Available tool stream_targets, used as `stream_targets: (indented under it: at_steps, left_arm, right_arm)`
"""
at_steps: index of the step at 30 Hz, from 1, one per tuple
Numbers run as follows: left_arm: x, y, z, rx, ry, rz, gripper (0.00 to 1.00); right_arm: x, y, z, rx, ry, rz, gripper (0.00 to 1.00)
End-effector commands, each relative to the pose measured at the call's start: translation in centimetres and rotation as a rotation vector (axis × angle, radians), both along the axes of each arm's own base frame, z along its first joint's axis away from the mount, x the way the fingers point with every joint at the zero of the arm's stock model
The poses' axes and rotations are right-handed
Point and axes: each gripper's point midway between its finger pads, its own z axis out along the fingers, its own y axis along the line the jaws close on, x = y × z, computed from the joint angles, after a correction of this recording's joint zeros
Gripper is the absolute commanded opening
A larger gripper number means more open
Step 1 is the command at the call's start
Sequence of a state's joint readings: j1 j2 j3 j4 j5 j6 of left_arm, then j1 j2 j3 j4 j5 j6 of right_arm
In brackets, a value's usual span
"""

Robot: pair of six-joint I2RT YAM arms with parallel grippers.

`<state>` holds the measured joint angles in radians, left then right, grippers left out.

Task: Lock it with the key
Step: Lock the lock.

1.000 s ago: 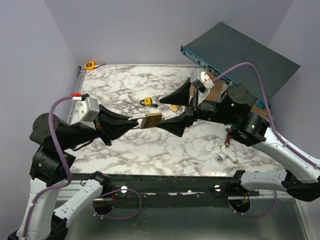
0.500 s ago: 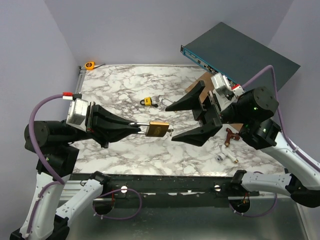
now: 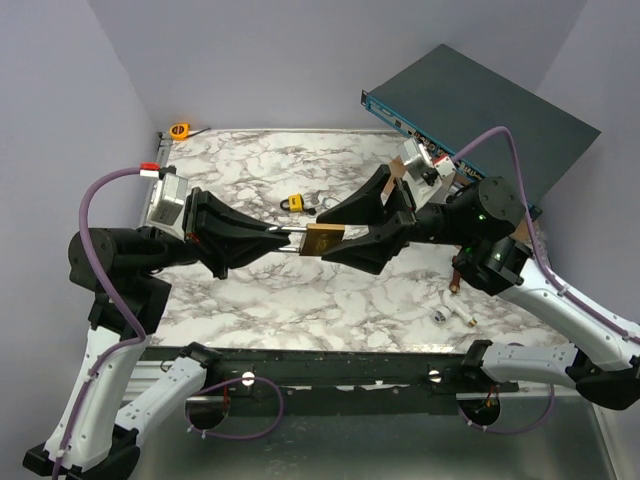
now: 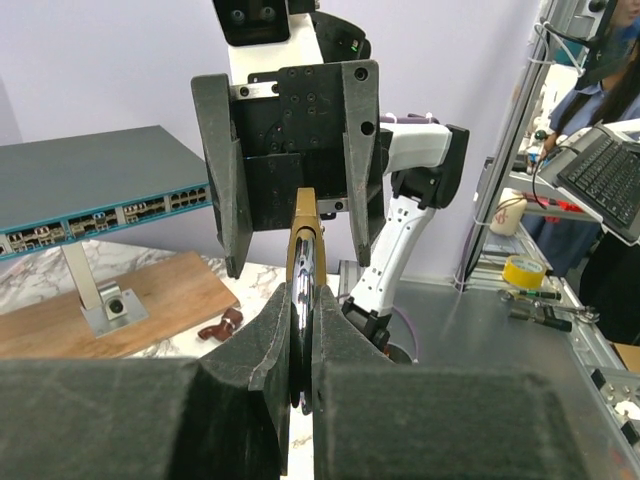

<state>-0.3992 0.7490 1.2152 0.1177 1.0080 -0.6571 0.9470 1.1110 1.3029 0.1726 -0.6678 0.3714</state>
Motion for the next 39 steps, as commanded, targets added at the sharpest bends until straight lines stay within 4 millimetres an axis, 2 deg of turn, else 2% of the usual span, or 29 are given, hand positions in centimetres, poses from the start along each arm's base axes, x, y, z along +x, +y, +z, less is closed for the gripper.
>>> stream_targets:
  at_steps: [1, 9, 18, 22, 33, 36, 39]
  left_arm:
    - [-0.4, 0.9, 2.8, -0.097, -0.09, 0.069, 0.0]
    - [0.0, 1.0, 2.9, -0.109, -0.078, 0.088, 0.0]
    - [0.8, 0.9, 2.3, -0.112, -0.046, 0.108, 0.0]
    - [1.0, 1.0, 2.4, -0.118, -0.043, 0.116, 0.0]
    - [1.4, 0.8, 2.3, -0.12, -0.024, 0.113, 0.0]
    - [1.5, 0.7, 2.2, -0.119, -0.023, 0.111, 0.0]
    - [1.6, 0.7, 2.2, -0.118, -0.018, 0.112, 0.0]
  right_arm:
    - [0.3, 0.1, 0.6, 0.051, 0.027, -0.01, 0.64]
    - [0.4, 0.5, -0.2, 0.059, 0.071, 0.011, 0.5]
    - [0.2, 0.2, 0.6, 0.103, 0.091, 0.017, 0.41]
    - [0.1, 0.3, 0.4, 0.096, 0.098, 0.026, 0.33]
    - [0.1, 0.5, -0.1, 0.089, 0.11, 0.035, 0.29]
    - [0.2, 0.5, -0.2, 0.093, 0.112, 0.028, 0.3]
    - [0.1, 0.4, 0.0, 0.097, 0.107, 0.027, 0.34]
